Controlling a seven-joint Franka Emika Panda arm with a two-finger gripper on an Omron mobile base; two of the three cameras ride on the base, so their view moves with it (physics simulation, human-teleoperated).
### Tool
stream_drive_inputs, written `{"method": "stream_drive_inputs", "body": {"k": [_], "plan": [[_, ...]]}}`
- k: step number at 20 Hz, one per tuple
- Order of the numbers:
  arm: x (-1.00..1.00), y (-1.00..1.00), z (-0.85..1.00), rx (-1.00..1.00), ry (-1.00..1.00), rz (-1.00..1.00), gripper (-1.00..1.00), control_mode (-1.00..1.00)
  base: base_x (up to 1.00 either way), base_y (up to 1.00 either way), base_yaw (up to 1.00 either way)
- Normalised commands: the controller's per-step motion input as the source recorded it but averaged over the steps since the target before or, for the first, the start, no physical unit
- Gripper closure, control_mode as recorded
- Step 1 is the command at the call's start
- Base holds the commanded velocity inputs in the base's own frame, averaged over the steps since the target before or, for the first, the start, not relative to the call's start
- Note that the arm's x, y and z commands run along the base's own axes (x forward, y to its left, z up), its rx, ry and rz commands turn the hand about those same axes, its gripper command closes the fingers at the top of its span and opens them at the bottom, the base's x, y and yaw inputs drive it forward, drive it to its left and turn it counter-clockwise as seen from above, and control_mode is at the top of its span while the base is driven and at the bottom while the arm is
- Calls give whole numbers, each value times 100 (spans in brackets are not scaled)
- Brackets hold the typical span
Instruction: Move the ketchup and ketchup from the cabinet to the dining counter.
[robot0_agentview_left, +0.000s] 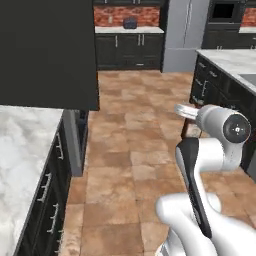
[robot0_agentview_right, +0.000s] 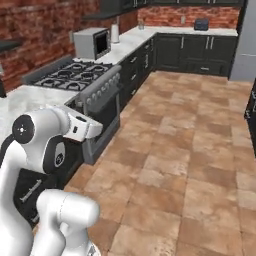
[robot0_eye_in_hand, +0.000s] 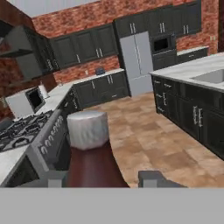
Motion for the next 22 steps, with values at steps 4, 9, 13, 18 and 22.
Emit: {"method": "stream_drive_inputs", "body": {"k": [4,9,13,18,22], "plan": [[0,0,0,0,0,0,100,100,0,1,-100],[0,0,0,0,0,0,100,100,8,7,-92],[0,0,0,0,0,0,100,100,38,11,-64],[0,0,0,0,0,0,100,100,54,-1,-43],[0,0,0,0,0,0,100,100,62,-18,-25]]}}
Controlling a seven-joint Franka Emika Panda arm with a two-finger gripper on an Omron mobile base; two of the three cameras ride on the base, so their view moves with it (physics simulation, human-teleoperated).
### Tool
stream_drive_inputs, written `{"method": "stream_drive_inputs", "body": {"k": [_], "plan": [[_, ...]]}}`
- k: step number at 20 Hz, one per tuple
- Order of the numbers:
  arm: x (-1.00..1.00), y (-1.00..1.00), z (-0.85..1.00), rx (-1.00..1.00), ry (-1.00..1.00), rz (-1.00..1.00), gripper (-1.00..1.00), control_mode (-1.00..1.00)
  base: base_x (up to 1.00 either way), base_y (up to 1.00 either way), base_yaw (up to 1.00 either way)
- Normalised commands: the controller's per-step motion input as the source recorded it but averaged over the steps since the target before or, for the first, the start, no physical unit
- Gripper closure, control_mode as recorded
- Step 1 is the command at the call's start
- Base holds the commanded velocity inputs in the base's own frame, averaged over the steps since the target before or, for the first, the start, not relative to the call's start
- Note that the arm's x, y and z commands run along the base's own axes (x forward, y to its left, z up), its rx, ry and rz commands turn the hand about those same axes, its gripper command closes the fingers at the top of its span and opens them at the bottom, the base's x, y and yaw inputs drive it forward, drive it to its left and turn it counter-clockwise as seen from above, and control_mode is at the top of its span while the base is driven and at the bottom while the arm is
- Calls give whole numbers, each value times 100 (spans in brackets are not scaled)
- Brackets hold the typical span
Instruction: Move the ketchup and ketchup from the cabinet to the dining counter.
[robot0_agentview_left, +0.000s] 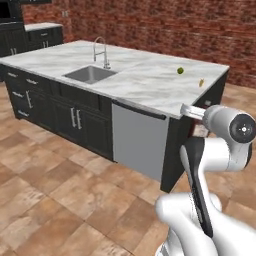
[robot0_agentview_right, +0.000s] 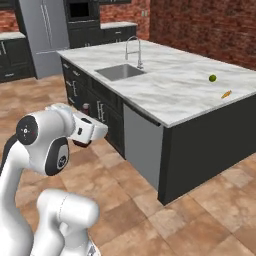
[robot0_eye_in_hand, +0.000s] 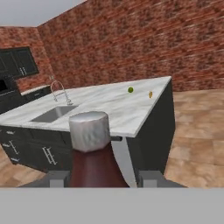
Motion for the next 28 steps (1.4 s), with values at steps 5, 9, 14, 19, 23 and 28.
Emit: {"method": "stream_drive_inputs", "body": {"k": [5,9,14,19,23,28], "plan": [[0,0,0,0,0,0,100,100,60,-43,-3],[0,0,0,0,0,0,100,100,63,-45,0],[0,0,0,0,0,0,100,100,65,-49,0],[0,0,0,0,0,0,100,100,66,-48,0],[0,0,0,0,0,0,100,100,64,-48,0],[0,0,0,0,0,0,100,100,63,-48,0]]}}
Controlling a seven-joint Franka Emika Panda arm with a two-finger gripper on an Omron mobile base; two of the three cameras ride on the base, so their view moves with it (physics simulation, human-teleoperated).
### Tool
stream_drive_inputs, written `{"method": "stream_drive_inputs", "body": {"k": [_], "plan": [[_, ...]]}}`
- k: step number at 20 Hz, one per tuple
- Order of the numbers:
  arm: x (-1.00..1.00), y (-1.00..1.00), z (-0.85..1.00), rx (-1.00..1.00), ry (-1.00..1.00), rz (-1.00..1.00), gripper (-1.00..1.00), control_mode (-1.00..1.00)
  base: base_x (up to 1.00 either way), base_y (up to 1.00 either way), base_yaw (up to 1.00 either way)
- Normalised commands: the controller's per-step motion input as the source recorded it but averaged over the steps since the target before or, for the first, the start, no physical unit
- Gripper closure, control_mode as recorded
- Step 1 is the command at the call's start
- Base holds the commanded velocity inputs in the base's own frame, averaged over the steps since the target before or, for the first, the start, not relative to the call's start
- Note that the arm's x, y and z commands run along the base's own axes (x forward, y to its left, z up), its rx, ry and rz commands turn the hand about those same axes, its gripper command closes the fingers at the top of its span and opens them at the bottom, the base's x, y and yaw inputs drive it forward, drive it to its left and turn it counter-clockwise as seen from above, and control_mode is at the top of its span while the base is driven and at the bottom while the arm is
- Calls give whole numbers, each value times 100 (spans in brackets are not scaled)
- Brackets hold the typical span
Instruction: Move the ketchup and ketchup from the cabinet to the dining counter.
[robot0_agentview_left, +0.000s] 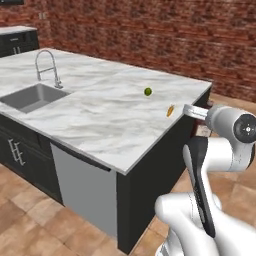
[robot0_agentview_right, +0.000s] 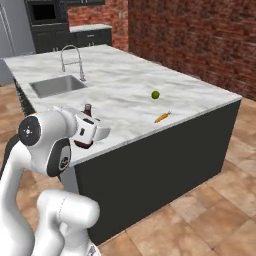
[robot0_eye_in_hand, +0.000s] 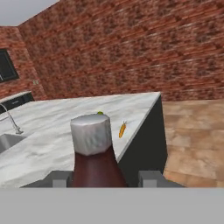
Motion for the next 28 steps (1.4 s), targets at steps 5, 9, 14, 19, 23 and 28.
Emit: {"method": "stream_drive_inputs", "body": {"k": [5,9,14,19,23,28], "plan": [[0,0,0,0,0,0,100,100,64,-48,0],[0,0,0,0,0,0,100,100,64,-48,0],[0,0,0,0,0,0,100,100,64,-48,0],[0,0,0,0,0,0,100,100,64,-48,0],[0,0,0,0,0,0,100,100,64,-48,0],[0,0,0,0,0,0,100,100,68,-46,1]]}}
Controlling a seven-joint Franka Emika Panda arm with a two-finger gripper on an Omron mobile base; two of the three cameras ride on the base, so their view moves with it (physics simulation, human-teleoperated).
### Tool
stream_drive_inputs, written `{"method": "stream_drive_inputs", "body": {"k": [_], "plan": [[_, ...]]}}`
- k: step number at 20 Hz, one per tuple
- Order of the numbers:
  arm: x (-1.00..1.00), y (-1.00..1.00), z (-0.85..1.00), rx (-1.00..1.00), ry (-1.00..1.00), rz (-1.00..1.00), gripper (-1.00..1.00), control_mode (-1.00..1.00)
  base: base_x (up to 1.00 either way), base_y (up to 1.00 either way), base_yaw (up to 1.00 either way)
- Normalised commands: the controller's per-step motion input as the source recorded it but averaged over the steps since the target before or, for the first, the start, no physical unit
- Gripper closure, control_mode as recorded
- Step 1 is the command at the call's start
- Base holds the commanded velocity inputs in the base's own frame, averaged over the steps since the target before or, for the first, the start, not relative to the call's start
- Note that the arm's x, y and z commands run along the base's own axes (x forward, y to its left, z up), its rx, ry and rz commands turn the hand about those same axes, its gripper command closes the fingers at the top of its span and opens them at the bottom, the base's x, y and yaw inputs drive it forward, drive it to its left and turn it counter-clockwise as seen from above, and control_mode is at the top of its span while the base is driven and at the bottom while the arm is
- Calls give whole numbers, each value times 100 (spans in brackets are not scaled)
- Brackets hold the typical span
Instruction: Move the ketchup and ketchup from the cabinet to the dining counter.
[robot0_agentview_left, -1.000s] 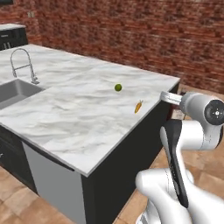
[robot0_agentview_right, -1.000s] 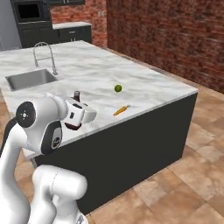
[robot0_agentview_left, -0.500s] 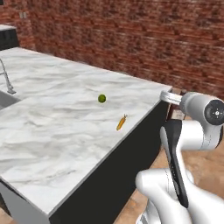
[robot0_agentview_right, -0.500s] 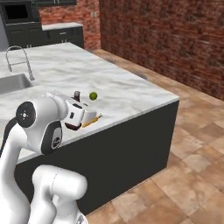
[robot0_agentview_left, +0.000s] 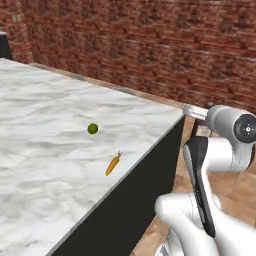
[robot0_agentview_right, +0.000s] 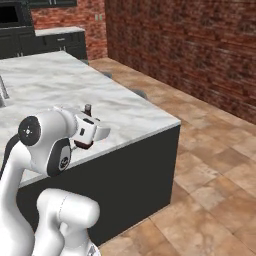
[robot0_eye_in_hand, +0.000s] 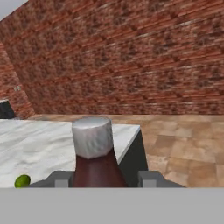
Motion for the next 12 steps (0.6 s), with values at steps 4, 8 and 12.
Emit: {"method": "stream_drive_inputs", "body": {"k": [4,8,12], "plan": [[0,0,0,0,0,0,100,100,68,-45,2],[0,0,0,0,0,0,100,100,67,-44,5],[0,0,0,0,0,0,100,100,67,-45,4]]}}
